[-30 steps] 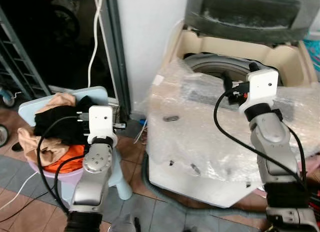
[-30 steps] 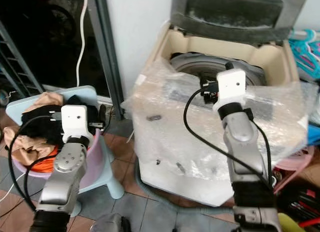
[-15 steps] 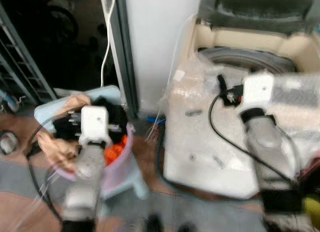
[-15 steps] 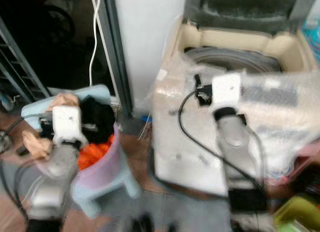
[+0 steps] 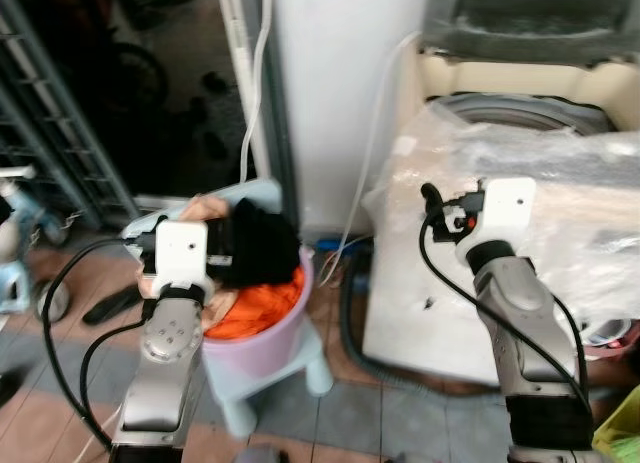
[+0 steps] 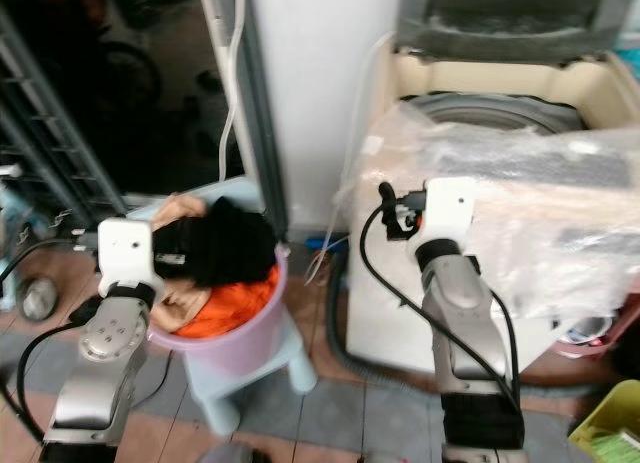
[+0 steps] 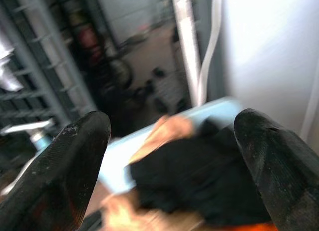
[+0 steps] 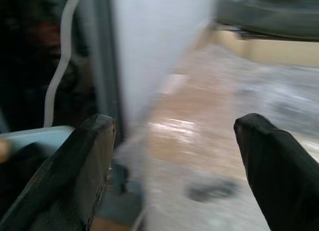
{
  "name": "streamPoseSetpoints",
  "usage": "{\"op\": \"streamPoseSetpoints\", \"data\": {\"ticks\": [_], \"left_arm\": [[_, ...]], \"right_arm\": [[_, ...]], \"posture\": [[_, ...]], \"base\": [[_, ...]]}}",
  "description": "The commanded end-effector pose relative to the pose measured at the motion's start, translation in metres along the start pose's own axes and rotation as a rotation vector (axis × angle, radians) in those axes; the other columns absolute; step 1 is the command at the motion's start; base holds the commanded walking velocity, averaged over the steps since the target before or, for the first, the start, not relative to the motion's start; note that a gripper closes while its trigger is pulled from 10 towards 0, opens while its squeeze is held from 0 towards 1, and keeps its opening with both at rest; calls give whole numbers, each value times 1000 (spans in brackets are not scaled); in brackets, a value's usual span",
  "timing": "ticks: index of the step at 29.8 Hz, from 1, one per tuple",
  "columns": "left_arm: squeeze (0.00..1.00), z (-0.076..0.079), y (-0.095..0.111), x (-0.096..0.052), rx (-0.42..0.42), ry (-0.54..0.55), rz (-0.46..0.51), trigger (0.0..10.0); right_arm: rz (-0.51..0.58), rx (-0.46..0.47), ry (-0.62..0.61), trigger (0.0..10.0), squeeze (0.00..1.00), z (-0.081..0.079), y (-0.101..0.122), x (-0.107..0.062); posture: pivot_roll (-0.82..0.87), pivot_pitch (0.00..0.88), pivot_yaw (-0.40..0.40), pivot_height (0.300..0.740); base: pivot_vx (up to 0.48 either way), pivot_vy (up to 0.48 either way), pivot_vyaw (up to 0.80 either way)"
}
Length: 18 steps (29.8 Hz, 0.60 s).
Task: Clothes washing
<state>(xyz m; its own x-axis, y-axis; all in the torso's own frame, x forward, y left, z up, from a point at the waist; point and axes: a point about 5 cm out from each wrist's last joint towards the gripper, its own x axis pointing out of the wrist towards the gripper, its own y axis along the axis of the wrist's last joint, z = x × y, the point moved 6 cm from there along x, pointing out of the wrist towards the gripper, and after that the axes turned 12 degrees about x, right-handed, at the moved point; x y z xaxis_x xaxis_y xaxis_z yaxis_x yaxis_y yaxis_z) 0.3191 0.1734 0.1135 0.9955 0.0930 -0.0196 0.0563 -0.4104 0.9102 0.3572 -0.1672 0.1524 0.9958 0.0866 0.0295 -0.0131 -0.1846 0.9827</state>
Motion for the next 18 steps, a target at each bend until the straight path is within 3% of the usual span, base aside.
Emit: {"op": "streamPoseSetpoints", "data": {"ticks": [1,6,18], "left_arm": [[0,-5,-2,-1,8,8,-15,10000],[0,-10,-12,-1,-21,28,-66,10000],[0,-13,-19,-7,-36,34,-97,10000]], "right_arm": [[25,-3,49,10000,0,-12,9,1],[40,-68,149,10000,0,-27,14,6],[42,-98,196,10000,0,-33,17,15]], "posture": [[-24,0,52,740],[-17,0,45,740],[2,0,29,740]], "base": [[0,0,794],[0,0,794],[0,0,787]]}}
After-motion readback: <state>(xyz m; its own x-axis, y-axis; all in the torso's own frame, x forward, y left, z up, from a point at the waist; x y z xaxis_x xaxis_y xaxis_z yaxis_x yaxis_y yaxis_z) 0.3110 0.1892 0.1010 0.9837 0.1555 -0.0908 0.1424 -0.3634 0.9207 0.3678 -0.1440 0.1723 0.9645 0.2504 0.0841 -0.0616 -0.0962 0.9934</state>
